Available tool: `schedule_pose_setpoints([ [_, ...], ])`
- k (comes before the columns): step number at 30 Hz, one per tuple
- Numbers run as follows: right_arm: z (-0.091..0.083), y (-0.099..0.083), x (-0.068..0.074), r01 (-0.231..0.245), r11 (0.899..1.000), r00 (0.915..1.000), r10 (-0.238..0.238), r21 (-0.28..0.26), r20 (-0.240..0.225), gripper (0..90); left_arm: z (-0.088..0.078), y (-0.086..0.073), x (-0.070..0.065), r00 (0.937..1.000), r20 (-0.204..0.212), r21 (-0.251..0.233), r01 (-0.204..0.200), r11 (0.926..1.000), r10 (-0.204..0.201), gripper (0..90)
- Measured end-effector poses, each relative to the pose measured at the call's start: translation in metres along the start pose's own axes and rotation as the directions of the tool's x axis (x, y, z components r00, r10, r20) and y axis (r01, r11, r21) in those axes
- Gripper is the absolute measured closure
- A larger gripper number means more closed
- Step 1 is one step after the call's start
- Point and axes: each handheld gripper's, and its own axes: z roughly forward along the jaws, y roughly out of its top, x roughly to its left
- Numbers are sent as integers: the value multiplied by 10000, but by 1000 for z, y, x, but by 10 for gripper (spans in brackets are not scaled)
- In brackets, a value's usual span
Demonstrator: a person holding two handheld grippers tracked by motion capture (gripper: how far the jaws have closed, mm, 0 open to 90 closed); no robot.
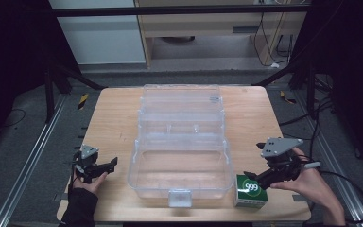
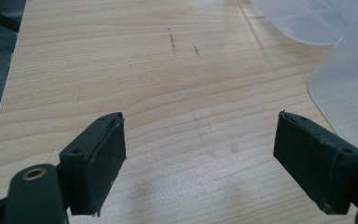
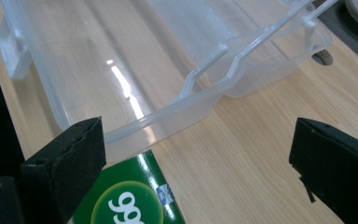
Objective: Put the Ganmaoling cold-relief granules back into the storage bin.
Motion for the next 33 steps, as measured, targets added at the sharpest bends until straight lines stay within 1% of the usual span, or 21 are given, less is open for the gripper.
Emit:
schedule_pose_setpoints([
  [2, 2, 0, 1, 197, 9996, 9998, -196, 181, -103, 40, 0, 0, 0, 10000, 3, 5, -9, 10000, 9, 162],
  [3, 3, 0, 2, 249, 9993, 9995, -244, 270, -200, 40, 0, 0, 0, 10000, -1, 6, -10, 10000, 10, 162],
  [4, 3, 0, 2, 249, 9993, 9995, -244, 270, -200, 40, 0, 0, 0, 10000, -1, 6, -10, 10000, 10, 162],
  [5, 5, 0, 4, 491, 9976, 9981, -471, 497, -408, 40, 0, 0, 0, 10000, -4, 9, -18, 10000, 18, 162],
  [7, 6, 0, 5, 578, 9966, 9974, -551, 580, -475, 39, 0, 0, 0, 10000, -1, 17, -22, 10000, 22, 162],
  [8, 8, 0, 7, 851, 9929, 9944, -795, 826, -689, 40, 0, 0, 0, 10000, 0, 15, -27, 10000, 27, 162],
  [10, 8, 0, 7, 918, 9917, 9934, -850, 898, -773, 41, 0, 0, 0, 10000, 3, 9, -32, 10000, 32, 162],
  [11, 10, -1, 9, 1111, 9874, 9901, -1001, 1126, -988, 41, 1, 0, 0, 10000, 13, 13, -17, 10000, 17, 162],
  [13, 10, -1, 9, 1153, 9861, 9893, -1031, 1200, -1034, 41, 1, 0, 0, 10000, 12, 22, -19, 10000, 19, 162],
  [17, 13, -2, 11, 1401, 9771, 9847, -1206, 1602, -1256, 41, 1, 0, 0, 10000, 9, 26, -48, 10000, 48, 162],
  [18, 14, -2, 12, 1579, 9715, 9806, -1333, 1766, -1436, 40, 1, 0, 0, 10000, 10, 33, -50, 10000, 50, 162],
  [19, 14, -2, 12, 1579, 9715, 9806, -1333, 1766, -1436, 40, 1, 0, 0, 10000, 9, 41, -55, 10000, 54, 162],
  [21, 16, -4, 13, 1654, 9663, 9784, -1357, 1973, -1558, 41, 1, 0, 0, 10000, 10, 36, -56, 10000, 56, 162],
  [22, 16, -4, 13, 1654, 9663, 9784, -1357, 1973, -1558, 41, 1, 0, 0, 10000, 10, 36, -56, 10000, 56, 162],
  [23, 18, -5, 14, 1683, 9627, 9775, -1353, 2118, -1617, 42, 1, 0, 0, 10000, 8, 34, -59, 10000, 59, 162],
  [25, 19, -6, 14, 1731, 9611, 9762, -1384, 2154, -1668, 42, 1, 0, 0, 10000, 4, 34, -60, 10000, 60, 162],
  [26, 21, -8, 16, 1816, 9558, 9732, -1409, 2314, -1817, 41, 1, 0, 0, 10000, 10, 34, -58, 10000, 58, 162],
  [28, 23, -10, 18, 1892, 9509, 9703, -1428, 2448, -1954, 40, 1, 0, 0, 10000, 7, 39, -59, 10000, 59, 162],
  [29, 23, -10, 18, 1892, 9509, 9703, -1428, 2448, -1954, 40, 1, 0, 0, 10000, 9, 48, -67, 10000, 67, 162],
  [31, 25, -12, 20, 1997, 9438, 9667, -1459, 2632, -2103, 33, 1, 0, 0, 10000, 6, 55, -73, 10000, 73, 162],
  [33, 27, -14, 20, 2078, 9404, 9651, -1524, 2691, -2129, 21, 1, 0, -1, 10000, 4, 55, -79, 10000, 79, 161],
])
